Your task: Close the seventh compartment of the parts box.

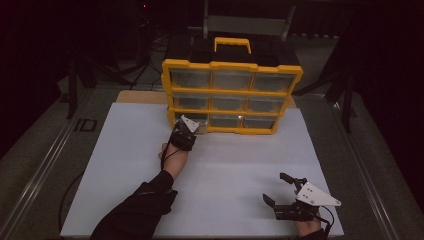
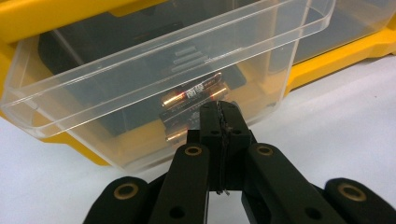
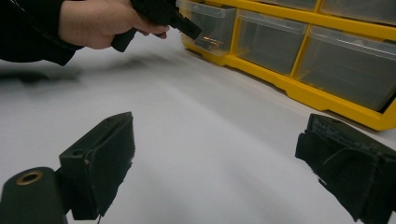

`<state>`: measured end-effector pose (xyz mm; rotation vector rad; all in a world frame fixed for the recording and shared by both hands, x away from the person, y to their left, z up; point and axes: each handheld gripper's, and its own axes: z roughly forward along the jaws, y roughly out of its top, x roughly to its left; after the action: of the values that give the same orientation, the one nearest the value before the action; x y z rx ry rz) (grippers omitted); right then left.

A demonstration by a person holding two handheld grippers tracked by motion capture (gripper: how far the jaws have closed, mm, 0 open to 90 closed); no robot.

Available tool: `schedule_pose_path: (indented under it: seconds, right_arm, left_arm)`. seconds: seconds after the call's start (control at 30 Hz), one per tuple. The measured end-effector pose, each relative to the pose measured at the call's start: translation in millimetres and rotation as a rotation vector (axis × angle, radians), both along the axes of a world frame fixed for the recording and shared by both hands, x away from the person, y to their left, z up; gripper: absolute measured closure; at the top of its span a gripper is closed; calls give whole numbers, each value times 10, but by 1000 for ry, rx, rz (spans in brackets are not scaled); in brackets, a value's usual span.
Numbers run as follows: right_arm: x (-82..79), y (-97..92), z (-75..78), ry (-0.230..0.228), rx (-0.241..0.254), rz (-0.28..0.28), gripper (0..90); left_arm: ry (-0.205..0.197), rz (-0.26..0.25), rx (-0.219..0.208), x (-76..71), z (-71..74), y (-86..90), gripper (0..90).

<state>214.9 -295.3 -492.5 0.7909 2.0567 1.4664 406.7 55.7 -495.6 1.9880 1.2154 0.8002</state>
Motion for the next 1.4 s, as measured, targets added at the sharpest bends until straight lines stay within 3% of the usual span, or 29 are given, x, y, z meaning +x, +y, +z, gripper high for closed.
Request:
schedule_pose_path:
  seconds: [1.23,1.4]
  right_arm:
    - [3,-4,0,1,3,-2,92]
    - [5,-4,-2,1,3,-1,92]
  left_arm:
    - [-8,-1,36,151,56,55,882]
    - [-11,5,23,172,49,57,882]
